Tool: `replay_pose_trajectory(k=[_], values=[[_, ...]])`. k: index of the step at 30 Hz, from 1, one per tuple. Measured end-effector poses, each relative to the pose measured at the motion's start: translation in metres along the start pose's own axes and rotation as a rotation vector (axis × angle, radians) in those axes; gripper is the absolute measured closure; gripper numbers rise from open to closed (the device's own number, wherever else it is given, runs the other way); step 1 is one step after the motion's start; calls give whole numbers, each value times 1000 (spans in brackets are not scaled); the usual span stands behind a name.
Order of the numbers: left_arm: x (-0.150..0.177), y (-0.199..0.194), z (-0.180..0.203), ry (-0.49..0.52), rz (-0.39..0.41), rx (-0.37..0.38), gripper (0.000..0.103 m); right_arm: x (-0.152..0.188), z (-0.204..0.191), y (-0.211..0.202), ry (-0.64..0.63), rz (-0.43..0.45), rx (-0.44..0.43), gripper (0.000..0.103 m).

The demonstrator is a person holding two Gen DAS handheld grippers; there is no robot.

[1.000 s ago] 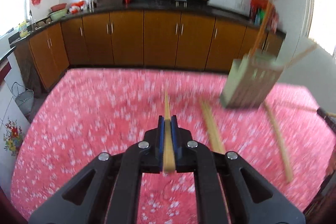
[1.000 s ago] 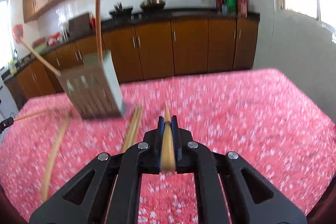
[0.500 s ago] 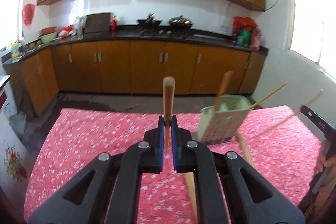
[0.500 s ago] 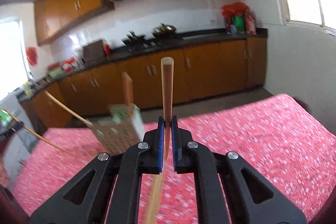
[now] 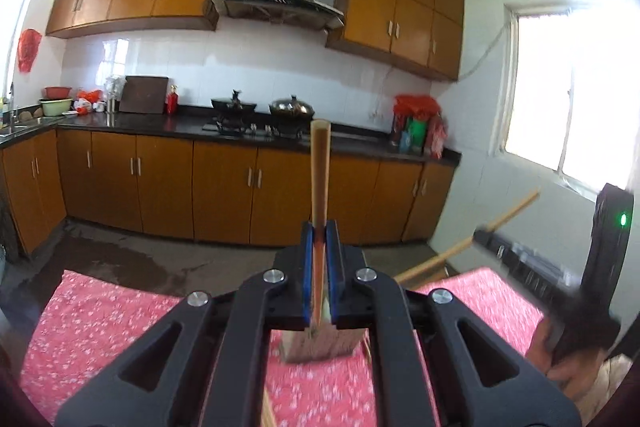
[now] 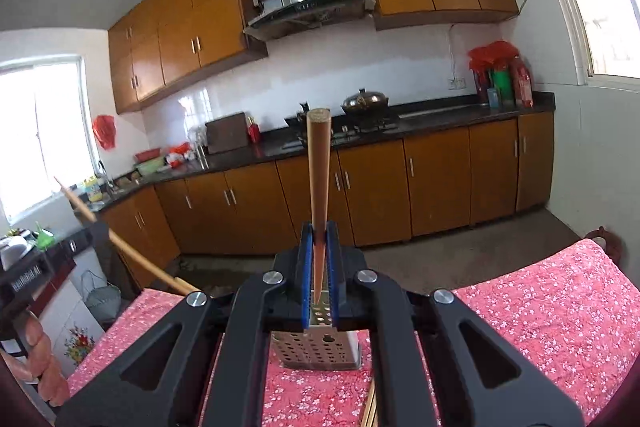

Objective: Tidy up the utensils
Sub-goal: 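Lift both chopsticks into the metal holder and open both tools, then move both open tools back down to the chopstick rows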

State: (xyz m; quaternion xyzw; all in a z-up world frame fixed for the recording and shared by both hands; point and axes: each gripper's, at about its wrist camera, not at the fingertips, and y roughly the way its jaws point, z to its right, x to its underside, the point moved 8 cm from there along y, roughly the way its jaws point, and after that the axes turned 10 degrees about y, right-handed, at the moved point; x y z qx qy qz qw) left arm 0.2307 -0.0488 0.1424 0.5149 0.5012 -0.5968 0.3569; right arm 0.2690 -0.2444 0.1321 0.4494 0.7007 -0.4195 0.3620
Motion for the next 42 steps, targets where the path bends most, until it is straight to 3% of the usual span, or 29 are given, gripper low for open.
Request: replay_pose_trajectory(k=[7, 14, 22, 26, 28, 31, 35, 38, 42], values=[[18, 57, 6, 13, 2, -57, 95, 24, 10, 40, 10, -94, 61, 96], [53, 89, -1, -33, -92, -39, 93, 35, 16, 52, -13, -125, 84, 94], [38, 48, -24, -68, -31, -58, 77, 14, 17, 18, -10, -35, 81, 89], [49, 15, -47, -70, -41, -122, 71, 17, 50, -5, 39, -19, 129, 89], [73, 8, -61, -62, -85, -166, 70, 37, 74, -1, 61, -78, 177, 89], [122, 11, -78, -37, -192, -203, 70, 98, 111, 19, 66, -242, 251, 89], [201, 29, -87, -44, -390, -188, 70, 187, 128, 39, 89, -465, 239, 89], [244, 34, -88, -88, -479, -153, 70, 231, 125, 42, 96, -550, 218, 89], [272, 37, -78, -117, -523, -104, 70, 256, 118, 44, 98, -595, 209, 89]])
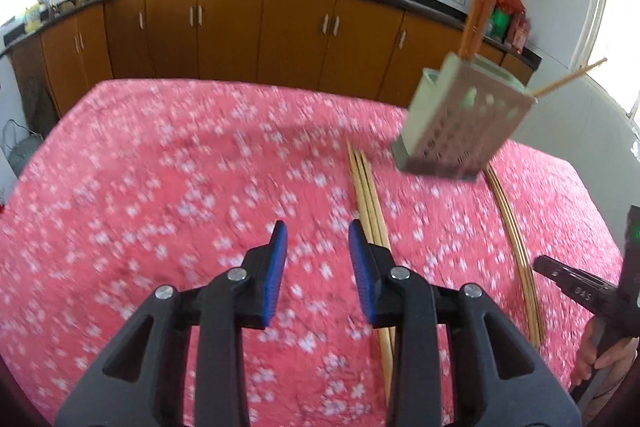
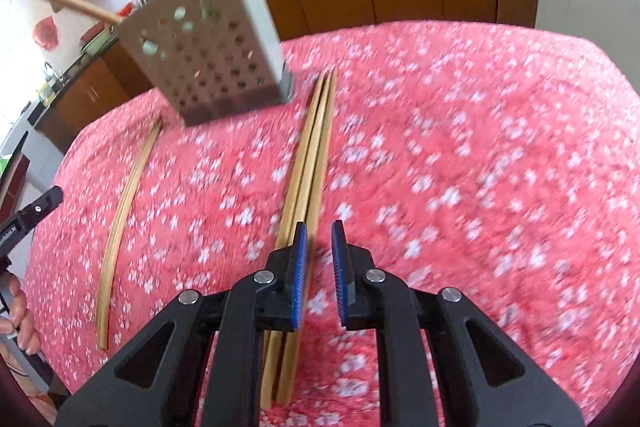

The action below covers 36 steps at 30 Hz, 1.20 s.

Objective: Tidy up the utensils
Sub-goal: 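Move both open tools back down to the chopstick rows, then close the right tool on a chopstick while the left tool grasps another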

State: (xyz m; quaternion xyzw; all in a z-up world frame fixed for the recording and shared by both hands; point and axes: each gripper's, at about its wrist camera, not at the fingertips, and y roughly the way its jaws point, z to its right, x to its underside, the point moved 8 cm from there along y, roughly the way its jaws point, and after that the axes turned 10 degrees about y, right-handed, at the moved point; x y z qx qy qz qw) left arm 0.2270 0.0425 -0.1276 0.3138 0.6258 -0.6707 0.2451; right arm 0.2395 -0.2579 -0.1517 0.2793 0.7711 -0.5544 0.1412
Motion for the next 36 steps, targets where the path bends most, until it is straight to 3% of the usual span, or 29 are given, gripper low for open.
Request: replay_pose_trajectory(k=[7, 16, 31, 36], values=[[20, 11, 23, 41, -43, 43, 76, 0, 2, 8, -68, 37, 121, 95], [37, 23, 50, 122, -106, 84, 88, -1, 8, 8, -66, 44, 124, 95], [45, 43, 54, 196, -157, -5, 93, 6, 4, -1, -89, 58, 123, 95], [30, 55, 17, 129, -165, -73, 94, -6, 16, 2, -67, 83, 154, 95]])
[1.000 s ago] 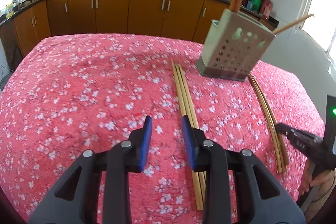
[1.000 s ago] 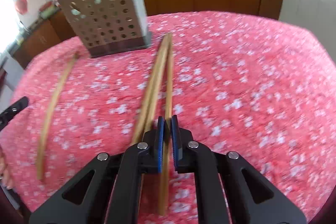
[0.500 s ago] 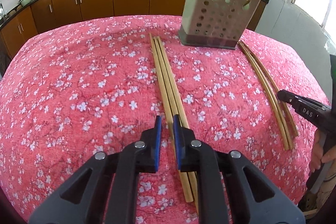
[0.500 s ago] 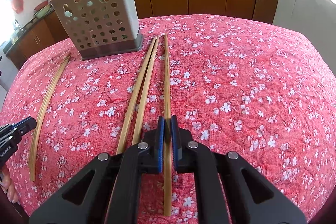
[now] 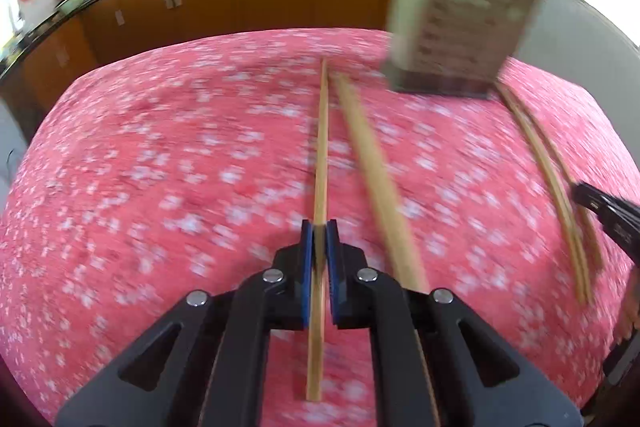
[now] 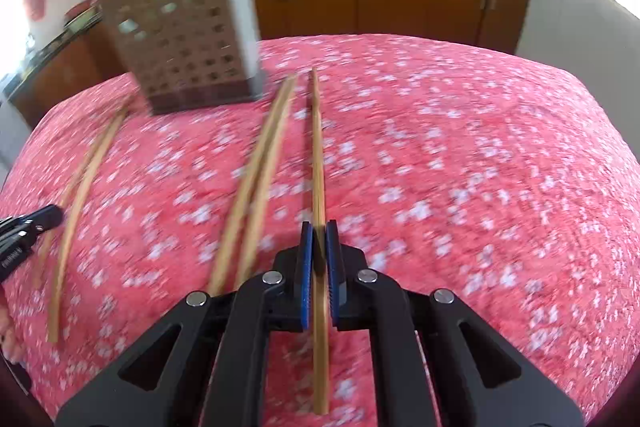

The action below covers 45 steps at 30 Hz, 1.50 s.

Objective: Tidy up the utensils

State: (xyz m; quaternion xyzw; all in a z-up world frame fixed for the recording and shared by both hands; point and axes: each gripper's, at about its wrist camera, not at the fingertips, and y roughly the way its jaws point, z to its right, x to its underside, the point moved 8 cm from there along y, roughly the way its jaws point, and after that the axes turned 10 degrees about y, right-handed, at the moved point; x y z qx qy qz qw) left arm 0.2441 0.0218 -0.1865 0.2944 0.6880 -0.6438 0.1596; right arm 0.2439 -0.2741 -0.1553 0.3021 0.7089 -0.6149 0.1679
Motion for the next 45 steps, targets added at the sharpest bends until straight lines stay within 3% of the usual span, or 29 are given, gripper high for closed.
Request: replay_pose_trajectory(k=[6, 10, 16, 45], values=[[-6, 9, -40, -79, 16, -14, 92, -11, 17, 5, 59, 23, 13, 95], [-4, 8, -39, -68, 42, -35, 91, -10, 16, 4, 52, 27, 18, 95], [2, 0, -45, -119, 55, 8, 91, -12, 15, 4, 52, 25, 16, 95], [2, -1, -45, -132, 59, 21, 91, -11, 16, 6, 50, 26, 19, 95]])
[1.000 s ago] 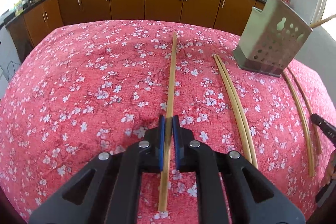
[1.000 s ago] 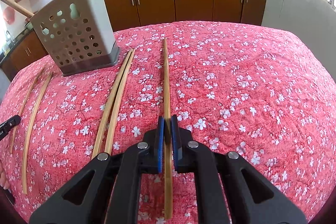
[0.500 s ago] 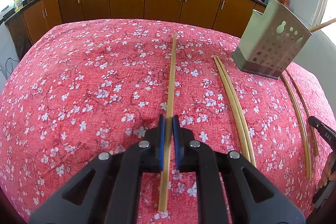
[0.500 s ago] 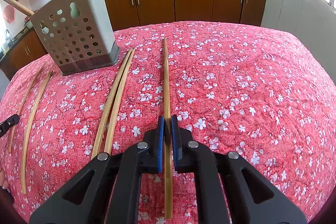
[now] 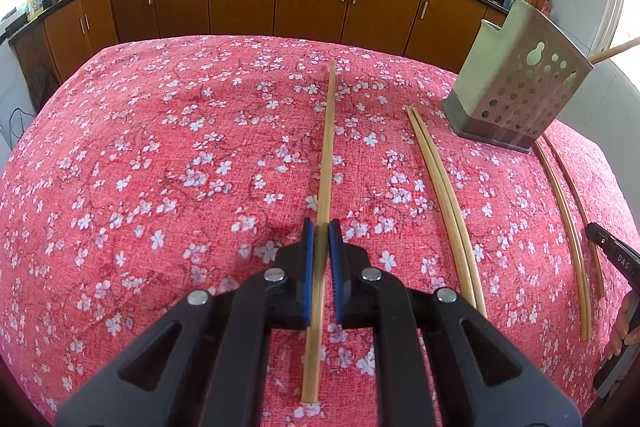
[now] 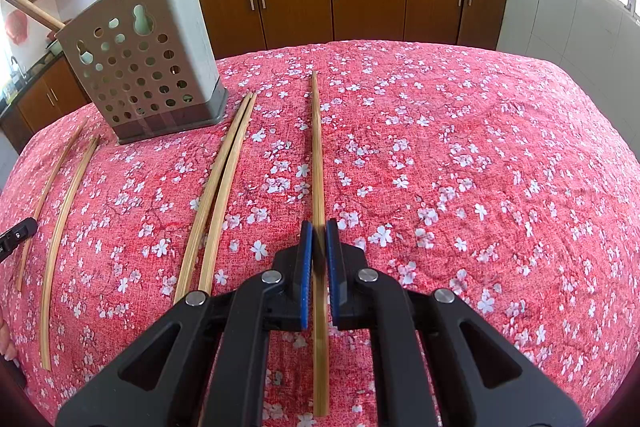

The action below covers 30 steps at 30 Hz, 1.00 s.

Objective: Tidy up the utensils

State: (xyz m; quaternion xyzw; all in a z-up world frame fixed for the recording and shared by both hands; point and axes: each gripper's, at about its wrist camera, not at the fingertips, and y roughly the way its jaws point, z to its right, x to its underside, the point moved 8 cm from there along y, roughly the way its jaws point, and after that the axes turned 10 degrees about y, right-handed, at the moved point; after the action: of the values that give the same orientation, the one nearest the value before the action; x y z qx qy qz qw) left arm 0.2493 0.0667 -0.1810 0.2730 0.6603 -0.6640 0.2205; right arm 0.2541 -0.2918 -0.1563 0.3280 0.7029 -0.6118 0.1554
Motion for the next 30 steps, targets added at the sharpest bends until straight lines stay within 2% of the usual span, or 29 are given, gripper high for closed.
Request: replay_pose_trajectory(k=[30], values=[[-1, -1, 1, -8, 2, 8, 91, 0, 0, 0, 1, 0, 0, 95]])
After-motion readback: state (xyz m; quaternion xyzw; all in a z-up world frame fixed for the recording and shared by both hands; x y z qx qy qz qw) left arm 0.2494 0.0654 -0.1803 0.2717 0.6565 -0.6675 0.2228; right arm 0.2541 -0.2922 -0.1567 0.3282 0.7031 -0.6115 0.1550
